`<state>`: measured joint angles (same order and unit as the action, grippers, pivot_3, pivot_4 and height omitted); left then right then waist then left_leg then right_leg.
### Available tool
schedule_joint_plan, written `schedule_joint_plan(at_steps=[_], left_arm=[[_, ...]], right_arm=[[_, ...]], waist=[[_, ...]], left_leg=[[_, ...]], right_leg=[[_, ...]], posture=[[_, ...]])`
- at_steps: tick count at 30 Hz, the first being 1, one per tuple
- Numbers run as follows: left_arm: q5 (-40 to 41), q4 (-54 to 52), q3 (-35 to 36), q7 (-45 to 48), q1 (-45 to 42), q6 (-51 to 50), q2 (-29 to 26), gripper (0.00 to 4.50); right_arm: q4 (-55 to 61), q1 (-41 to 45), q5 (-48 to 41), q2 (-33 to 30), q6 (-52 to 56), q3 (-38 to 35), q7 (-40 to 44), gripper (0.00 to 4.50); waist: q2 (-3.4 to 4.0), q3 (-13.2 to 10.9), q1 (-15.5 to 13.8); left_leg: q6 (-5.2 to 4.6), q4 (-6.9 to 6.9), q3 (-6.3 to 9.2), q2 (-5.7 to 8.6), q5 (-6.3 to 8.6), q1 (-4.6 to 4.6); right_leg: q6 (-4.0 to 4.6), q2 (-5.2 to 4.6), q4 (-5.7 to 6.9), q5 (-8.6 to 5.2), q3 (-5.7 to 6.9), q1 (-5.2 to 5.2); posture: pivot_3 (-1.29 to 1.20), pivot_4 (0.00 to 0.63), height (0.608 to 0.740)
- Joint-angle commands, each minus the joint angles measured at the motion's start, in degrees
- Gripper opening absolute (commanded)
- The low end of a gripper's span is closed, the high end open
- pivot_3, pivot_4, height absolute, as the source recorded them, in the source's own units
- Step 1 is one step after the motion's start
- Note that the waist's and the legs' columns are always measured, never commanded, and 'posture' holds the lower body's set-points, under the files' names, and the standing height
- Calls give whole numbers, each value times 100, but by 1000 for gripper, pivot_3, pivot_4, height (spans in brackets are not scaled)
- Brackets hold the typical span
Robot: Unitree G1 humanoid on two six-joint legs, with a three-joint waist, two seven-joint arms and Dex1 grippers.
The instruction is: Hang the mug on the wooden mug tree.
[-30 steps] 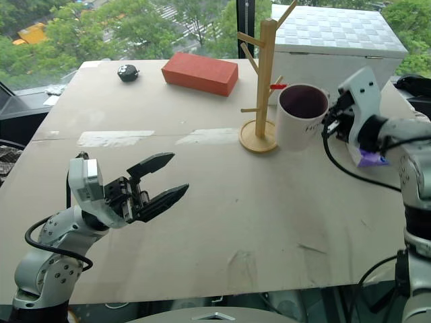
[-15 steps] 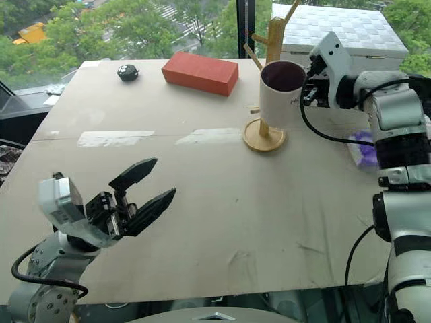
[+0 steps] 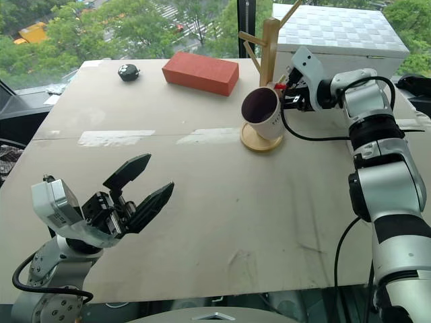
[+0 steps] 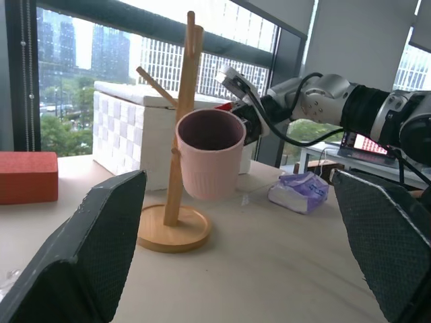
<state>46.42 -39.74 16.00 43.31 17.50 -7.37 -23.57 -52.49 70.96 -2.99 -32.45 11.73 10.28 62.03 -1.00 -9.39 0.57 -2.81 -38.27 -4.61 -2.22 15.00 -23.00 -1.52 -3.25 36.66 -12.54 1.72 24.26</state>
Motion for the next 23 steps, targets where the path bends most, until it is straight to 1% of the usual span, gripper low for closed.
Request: schedule_joint_plan(at_steps=[1, 3, 7, 10, 11, 13, 18, 20, 23], left_arm=[[76, 27, 187, 96, 17, 226, 13, 4500], [90, 108, 211, 172, 59, 241, -3, 4500], [15, 380, 177, 168, 129, -77, -217, 4500], [-239, 700, 114, 196, 115, -270, -474, 4500], [-450, 826, 93, 151, 120, -315, -573, 4500], [-637, 1030, 117, 169, 83, -360, -730, 4500], [-511, 1331, 349, 302, 32, -597, -982, 4500], [-566, 1427, 321, 376, 56, -609, -1019, 4500], [-685, 1588, 234, 464, 60, -631, -1058, 4500]], right_arm=[[984, -598, -435, -619, -374, -752, 139, 2811], [1773, -1193, -859, -880, -72, -1170, 298, 2811], [3541, -2725, -1621, -1307, 453, -1949, 404, 2811], [4750, -4062, -2028, -1504, 833, -2428, 369, 2811], [5132, -4637, -2063, -1531, 810, -2602, 340, 2811], [5762, -5618, -2105, -1444, 721, -2967, 158, 2811], [6682, -7414, -2060, -1094, 423, -3488, -249, 2811], [6844, -7821, -2039, -915, 273, -3487, -378, 2811], [6960, -8008, -1931, -694, 58, -3308, -609, 2811]], waist=[[-1, 1, -42], [-1, 1, -77], [0, 0, -95], [2, 1, -112], [4, 1, -120], [3, 2, -135], [4, 5, -128], [-2, 9, -108], [-1, 8, -76]], left_leg=[[0, 1, 2, 0, 0, -3], [-1, -3, 10, 2, 0, -12], [-7, 2, 10, -2, 4, -11], [-7, 3, 12, -8, 4, 1], [-6, 3, 10, -9, 4, 4], [-6, 1, 14, -9, 4, 9], [-6, -7, 8, -9, 5, 17], [-5, -7, -2, -9, 5, 27], [-5, -7, -8, -10, 5, 29]], right_leg=[[-1, 0, -6, 0, 2, -1], [-8, -4, -13, 4, 11, -2], [-19, -1, -18, 10, 15, -2], [-19, 10, -12, 8, 13, -5], [-16, 11, -10, 6, 12, -7], [-3, 11, -3, -2, 16, -10], [-23, 6, 1, -13, 11, -13], [-26, 4, 4, -13, 0, -13], [-26, 2, 5, -13, -7, -12]], posture=[[0, 150, 740], [0, 150, 740], [0, 150, 740], [0, 150, 740], [0, 150, 740], [0, 150, 740], [0, 150, 740], [0, 150, 740], [0, 150, 740]])
